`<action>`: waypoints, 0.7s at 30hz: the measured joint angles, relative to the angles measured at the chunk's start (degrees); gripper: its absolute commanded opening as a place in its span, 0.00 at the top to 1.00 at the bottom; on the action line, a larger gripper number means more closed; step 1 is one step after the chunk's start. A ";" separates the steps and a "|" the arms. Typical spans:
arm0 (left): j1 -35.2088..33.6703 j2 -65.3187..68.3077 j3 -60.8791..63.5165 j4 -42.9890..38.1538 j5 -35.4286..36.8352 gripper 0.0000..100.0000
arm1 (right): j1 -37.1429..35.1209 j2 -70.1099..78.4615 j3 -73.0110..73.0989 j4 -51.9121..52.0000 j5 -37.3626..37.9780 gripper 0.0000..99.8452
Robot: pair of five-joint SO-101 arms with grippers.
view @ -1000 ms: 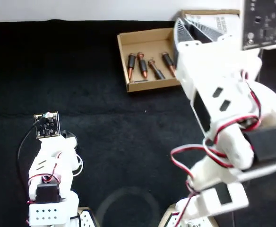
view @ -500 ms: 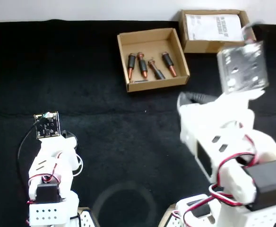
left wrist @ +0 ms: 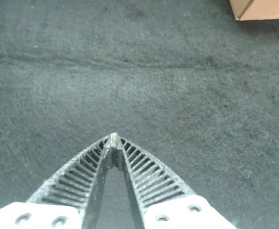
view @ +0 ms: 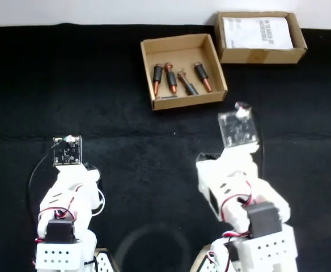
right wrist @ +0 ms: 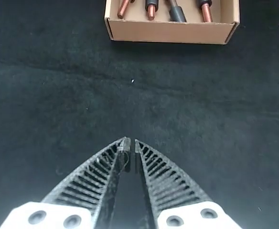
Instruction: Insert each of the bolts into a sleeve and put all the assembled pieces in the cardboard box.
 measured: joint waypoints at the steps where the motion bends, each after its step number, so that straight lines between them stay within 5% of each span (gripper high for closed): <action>1: 0.00 0.00 0.00 0.26 0.00 0.99 | 0.00 -2.02 4.04 -2.90 0.00 0.99; 11: 2.20 0.00 0.00 9.41 0.00 0.99 | 0.00 -20.40 37.98 -20.22 0.00 0.99; 21: 2.20 0.00 0.00 18.64 0.00 0.99 | 0.00 -30.77 38.86 -15.74 0.00 0.99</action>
